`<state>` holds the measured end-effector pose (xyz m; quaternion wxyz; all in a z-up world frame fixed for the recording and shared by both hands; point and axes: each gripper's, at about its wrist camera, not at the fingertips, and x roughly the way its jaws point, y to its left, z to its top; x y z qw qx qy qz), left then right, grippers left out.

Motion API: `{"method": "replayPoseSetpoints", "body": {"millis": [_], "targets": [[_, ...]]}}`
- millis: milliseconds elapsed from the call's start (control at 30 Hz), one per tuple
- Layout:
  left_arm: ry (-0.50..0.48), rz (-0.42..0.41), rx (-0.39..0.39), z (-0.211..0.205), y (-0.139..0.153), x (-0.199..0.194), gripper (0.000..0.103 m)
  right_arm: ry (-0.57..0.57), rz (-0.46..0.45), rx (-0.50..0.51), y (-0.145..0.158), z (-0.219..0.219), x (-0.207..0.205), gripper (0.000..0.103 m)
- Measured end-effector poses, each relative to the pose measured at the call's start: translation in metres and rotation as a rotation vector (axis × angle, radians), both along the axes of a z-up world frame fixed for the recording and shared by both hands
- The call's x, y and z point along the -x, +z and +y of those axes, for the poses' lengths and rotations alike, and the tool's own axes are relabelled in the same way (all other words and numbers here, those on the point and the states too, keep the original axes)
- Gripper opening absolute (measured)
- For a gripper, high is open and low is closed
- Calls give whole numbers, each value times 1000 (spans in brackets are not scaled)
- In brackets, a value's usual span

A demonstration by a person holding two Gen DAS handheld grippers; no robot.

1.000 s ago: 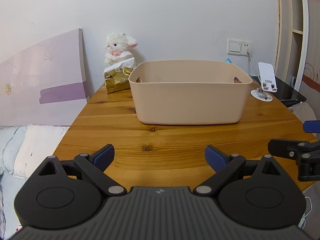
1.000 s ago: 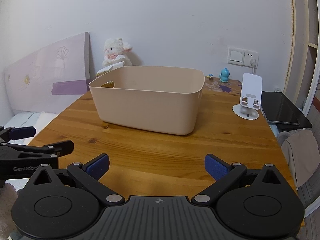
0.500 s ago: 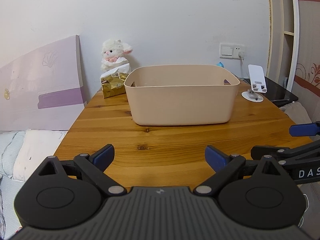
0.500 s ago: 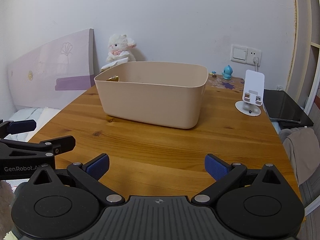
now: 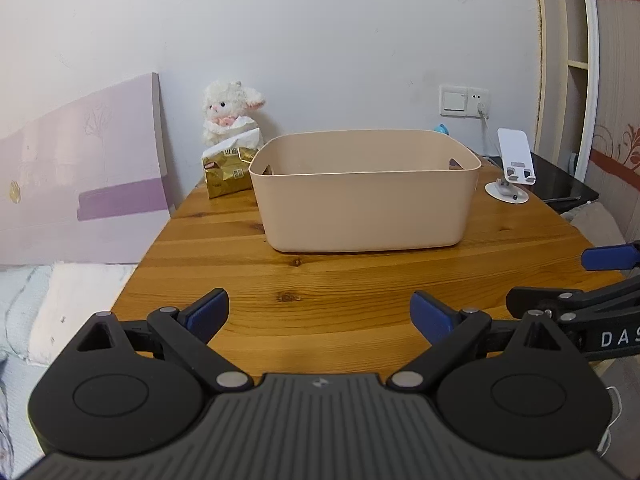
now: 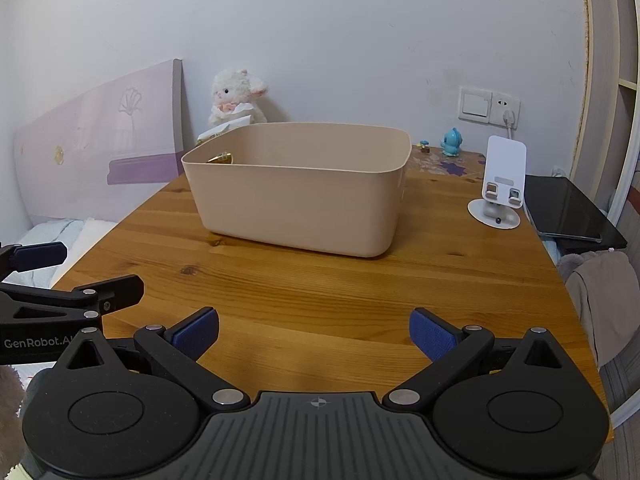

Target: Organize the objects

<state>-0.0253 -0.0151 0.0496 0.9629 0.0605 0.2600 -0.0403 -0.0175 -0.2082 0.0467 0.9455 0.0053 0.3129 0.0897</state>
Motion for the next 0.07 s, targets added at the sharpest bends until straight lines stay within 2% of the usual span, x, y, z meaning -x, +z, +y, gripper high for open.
{"method": "replayPoseSetpoints", "body": {"millis": [67], "targets": [[-6, 0, 1, 0, 0, 0, 98, 0, 2, -1, -1, 0, -1, 103]]}}
